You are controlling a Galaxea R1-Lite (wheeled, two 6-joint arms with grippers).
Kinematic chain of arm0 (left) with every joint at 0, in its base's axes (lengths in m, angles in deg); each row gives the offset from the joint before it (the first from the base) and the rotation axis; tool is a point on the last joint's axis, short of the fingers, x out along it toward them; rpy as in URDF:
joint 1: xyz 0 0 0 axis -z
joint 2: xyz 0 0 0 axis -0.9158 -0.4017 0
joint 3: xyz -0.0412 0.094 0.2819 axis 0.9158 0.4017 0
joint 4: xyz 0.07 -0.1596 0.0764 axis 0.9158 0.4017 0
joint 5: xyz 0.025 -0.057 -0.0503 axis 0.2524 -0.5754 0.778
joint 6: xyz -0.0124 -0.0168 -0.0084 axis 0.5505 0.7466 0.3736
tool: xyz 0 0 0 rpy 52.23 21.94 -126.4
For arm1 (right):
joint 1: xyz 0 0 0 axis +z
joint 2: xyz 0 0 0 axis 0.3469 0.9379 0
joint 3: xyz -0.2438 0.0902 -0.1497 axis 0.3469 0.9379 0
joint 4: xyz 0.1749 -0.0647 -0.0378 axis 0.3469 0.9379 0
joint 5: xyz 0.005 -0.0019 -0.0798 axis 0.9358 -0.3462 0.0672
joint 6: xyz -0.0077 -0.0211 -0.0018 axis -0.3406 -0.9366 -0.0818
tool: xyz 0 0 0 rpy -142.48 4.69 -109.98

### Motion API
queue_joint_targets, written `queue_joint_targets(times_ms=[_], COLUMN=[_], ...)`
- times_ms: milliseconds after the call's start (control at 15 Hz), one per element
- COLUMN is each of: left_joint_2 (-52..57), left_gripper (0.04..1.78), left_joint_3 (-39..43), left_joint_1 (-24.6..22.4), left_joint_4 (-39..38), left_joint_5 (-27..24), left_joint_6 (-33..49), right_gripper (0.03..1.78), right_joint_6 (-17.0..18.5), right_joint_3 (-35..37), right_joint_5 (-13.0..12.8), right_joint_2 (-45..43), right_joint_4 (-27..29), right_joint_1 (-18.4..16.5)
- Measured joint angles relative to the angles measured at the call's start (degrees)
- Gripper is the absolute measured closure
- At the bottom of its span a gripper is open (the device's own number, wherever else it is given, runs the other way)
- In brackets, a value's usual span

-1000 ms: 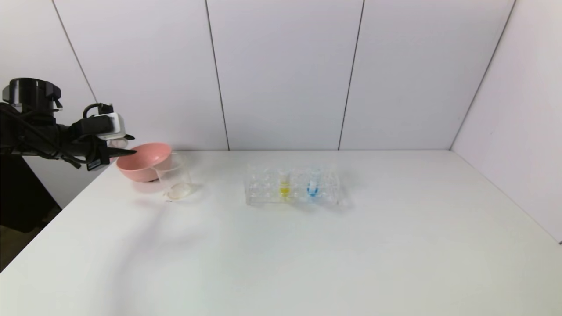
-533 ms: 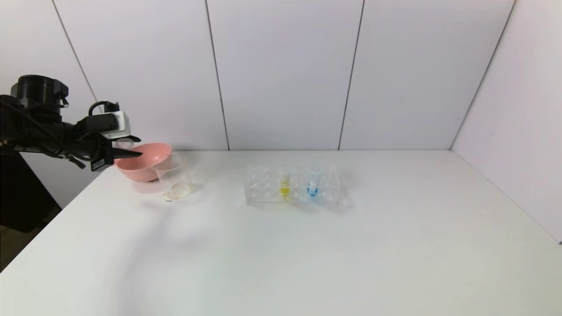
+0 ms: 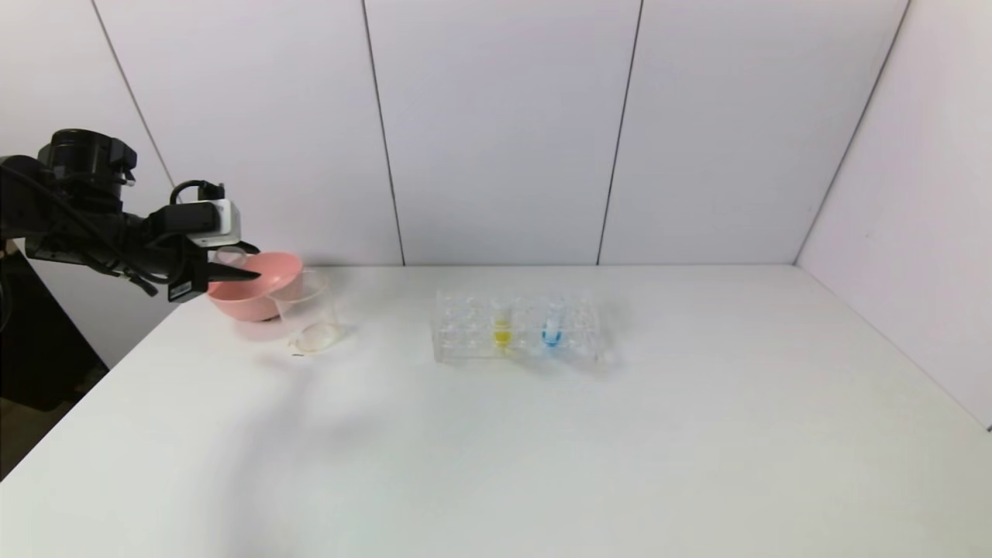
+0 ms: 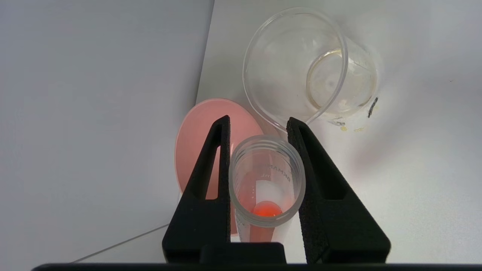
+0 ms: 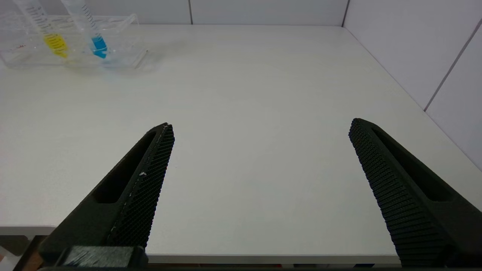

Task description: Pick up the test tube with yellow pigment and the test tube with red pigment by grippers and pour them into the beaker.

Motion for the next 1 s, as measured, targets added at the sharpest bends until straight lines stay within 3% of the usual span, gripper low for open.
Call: queue_joint_targets(times_ms=[1000], left_joint_2=[-1.08], left_gripper=[1.3], left_joint_3=[-1.9], left_joint_1=[1.66], left_joint_4=[1.91], left_joint_5=[3.97], left_joint_6=[-1.54], right_gripper=[0.11], right_joint_6=[0.02], right_joint_3=[0.0], right_joint_5=[0.0], right_joint_2=[0.0], right_joint_4=[0.0], right_joint_1=[0.0])
